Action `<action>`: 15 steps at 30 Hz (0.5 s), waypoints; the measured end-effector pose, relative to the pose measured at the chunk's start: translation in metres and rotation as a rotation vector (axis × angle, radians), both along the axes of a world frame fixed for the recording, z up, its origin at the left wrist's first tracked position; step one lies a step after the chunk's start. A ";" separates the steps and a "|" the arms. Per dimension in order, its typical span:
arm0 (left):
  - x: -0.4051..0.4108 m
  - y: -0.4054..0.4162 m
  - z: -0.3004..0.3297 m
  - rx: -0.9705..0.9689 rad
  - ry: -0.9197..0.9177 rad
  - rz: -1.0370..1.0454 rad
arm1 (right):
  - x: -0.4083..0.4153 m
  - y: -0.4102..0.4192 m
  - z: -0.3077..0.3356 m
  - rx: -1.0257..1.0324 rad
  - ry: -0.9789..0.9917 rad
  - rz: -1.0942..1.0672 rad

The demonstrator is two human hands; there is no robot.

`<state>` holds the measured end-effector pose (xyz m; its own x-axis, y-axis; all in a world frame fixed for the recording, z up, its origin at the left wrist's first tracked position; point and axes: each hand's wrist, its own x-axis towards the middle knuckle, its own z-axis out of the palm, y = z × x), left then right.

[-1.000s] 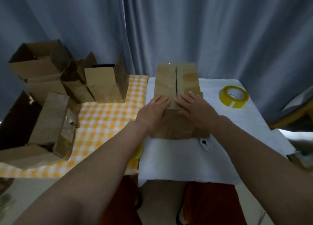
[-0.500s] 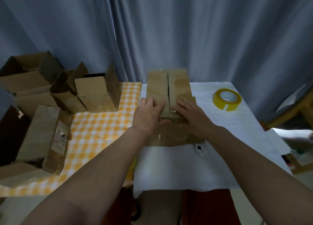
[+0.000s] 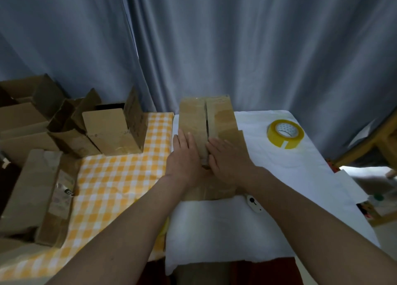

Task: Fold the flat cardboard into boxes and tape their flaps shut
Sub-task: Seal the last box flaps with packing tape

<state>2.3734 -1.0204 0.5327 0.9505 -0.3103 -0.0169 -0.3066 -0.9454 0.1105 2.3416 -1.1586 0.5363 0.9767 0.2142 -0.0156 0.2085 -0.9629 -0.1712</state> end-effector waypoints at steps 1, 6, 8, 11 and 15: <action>0.000 0.000 0.000 0.035 -0.008 -0.012 | 0.011 0.001 0.000 -0.012 0.012 -0.007; -0.005 0.003 0.008 0.137 -0.112 -0.104 | 0.063 0.006 0.006 -0.079 0.069 -0.059; -0.003 0.003 0.011 0.165 -0.121 -0.128 | 0.077 0.010 0.009 -0.089 0.116 -0.100; 0.001 0.004 0.009 0.286 -0.097 -0.194 | 0.075 0.009 0.013 -0.062 0.097 -0.100; 0.001 0.006 0.001 0.343 -0.062 -0.214 | 0.047 0.003 0.003 -0.042 0.020 -0.009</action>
